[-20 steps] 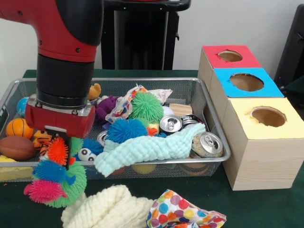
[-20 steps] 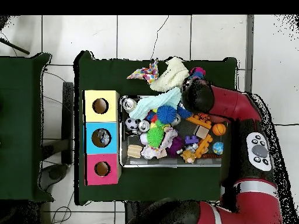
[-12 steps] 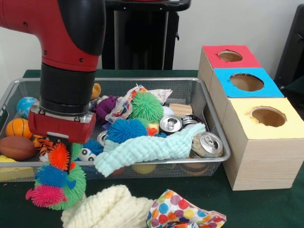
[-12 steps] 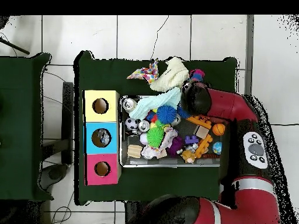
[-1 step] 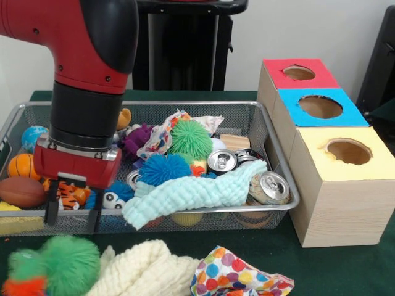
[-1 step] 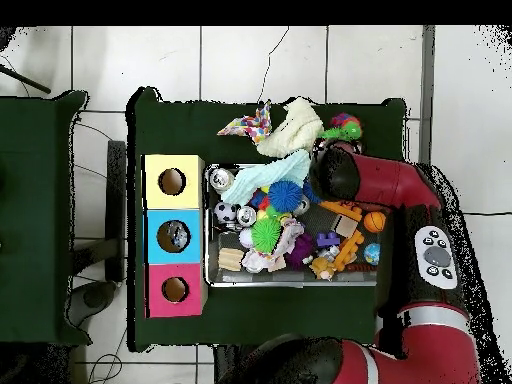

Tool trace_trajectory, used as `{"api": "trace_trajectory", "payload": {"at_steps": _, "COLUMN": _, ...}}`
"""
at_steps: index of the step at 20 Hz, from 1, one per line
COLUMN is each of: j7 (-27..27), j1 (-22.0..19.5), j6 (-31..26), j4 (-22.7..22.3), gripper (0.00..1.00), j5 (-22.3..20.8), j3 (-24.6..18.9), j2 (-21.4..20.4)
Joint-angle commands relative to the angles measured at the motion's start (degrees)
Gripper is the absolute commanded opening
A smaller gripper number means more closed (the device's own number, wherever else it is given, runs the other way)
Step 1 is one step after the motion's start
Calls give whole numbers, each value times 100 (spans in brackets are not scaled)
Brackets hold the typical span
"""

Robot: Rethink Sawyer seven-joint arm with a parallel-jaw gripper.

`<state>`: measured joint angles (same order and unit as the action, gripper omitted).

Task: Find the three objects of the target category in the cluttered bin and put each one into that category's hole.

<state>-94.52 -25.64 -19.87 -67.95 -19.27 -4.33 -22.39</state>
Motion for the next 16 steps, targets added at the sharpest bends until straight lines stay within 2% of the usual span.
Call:
{"api": "trace_trajectory", "payload": {"at_steps": 1, "j7": 80, "j1": -86, "j6": 105, "j4": -356, "gripper": 100, "j5": -281, "j3": -466, "j2": -48}}
{"api": "trace_trajectory", "payload": {"at_steps": 5, "j7": 50, "j1": -72, "j6": 98, "j4": -360, "gripper": 100, "j5": -319, "j3": -445, "j2": -52}}
{"api": "trace_trajectory", "payload": {"at_steps": 7, "j7": -207, "j1": 63, "j6": 132, "j4": -412, "gripper": 100, "j5": -322, "j3": -220, "j2": -123}}
{"api": "trace_trajectory", "payload": {"at_steps": 12, "j7": -788, "j1": 843, "j6": -282, "j4": -623, "gripper": 100, "j5": -469, "j3": 866, "j2": -553}}
{"api": "trace_trajectory", "payload": {"at_steps": 16, "j7": -1088, "j1": 1139, "j6": -470, "j4": -869, "gripper": 100, "j5": -207, "j3": 1251, "j2": -773}}
